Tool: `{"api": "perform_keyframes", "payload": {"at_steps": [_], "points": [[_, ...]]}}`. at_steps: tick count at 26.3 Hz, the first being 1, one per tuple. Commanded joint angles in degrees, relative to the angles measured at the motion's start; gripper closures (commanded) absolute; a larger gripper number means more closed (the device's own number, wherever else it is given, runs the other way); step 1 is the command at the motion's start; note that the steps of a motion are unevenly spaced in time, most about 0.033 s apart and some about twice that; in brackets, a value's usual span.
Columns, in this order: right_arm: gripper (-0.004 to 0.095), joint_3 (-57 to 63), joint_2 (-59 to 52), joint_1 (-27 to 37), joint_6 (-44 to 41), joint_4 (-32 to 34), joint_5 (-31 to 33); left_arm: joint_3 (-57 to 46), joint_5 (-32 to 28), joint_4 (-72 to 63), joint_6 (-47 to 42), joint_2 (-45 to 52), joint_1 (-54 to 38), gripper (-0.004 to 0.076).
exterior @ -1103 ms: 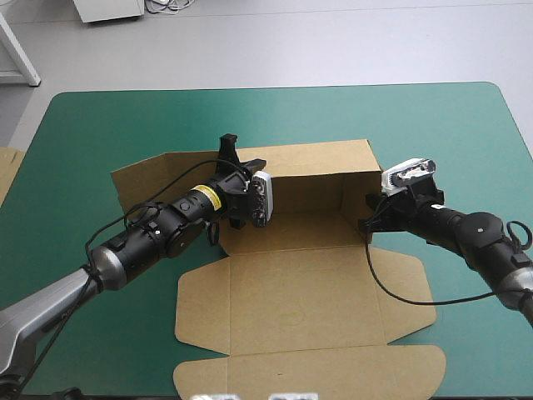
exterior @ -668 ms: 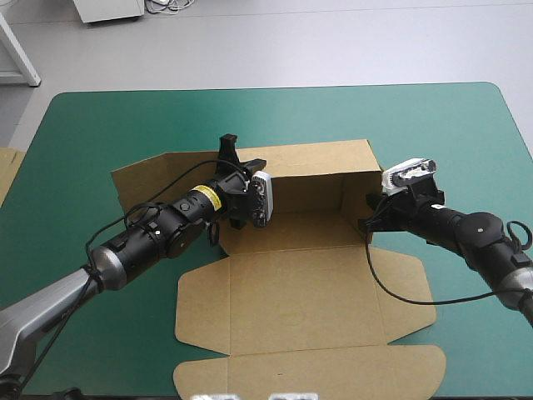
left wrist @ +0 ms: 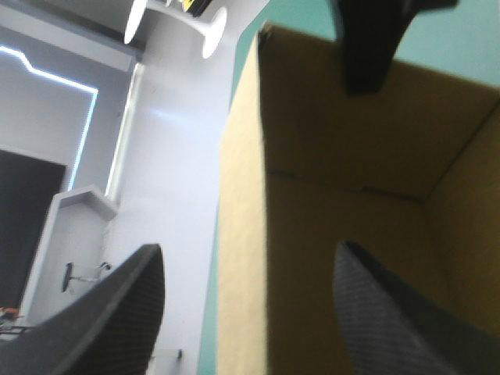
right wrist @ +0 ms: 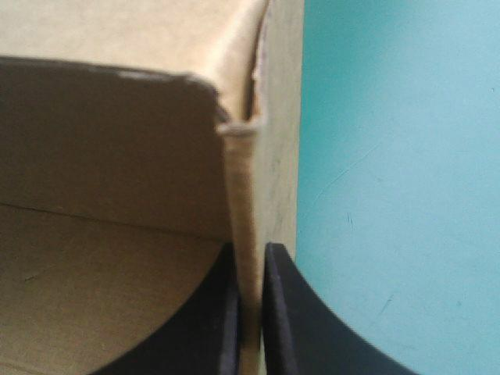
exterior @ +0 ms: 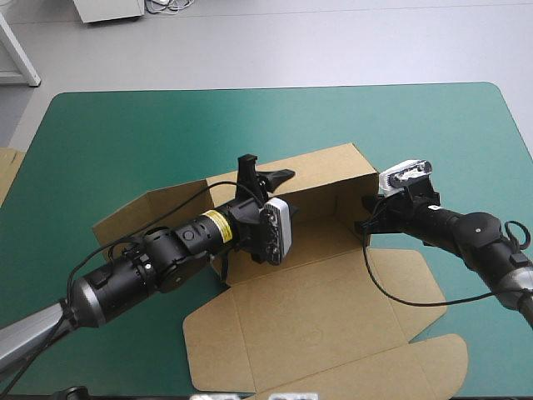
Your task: Fold the box
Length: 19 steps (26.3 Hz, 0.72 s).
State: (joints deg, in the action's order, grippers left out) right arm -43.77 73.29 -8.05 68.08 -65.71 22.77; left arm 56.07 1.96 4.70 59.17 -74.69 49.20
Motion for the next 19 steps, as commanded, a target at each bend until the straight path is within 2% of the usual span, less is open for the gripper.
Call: {"api": "perform_keyframes", "payload": {"at_steps": [1,5,10,14,19], "points": [[0.0928,-1.67,-1.28,-0.12,-0.40,-1.73,0.43,1.42,1.77,-2.54,-2.54,3.43,4.82,0.0265],[0.0927,-1.67,-1.28,-0.12,-1.90,-0.72,-1.65,4.23,7.91,-17.43,-2.54,6.06,6.24,0.0265],[0.0928,-1.67,-1.28,-0.12,-2.00,-0.69,-1.93,11.24,14.92,-21.01,-3.20,7.92,4.02,0.0265],[0.0928,-1.67,-1.28,-0.12,-2.02,-0.59,-1.93,14.71,18.38,-22.13,-4.93,7.97,-5.74,0.0281],[0.0928,-1.67,-1.28,-0.12,-2.13,-0.59,-2.28,16.26,20.69,-28.77,-4.40,8.65,-22.14,0.0322]]}}
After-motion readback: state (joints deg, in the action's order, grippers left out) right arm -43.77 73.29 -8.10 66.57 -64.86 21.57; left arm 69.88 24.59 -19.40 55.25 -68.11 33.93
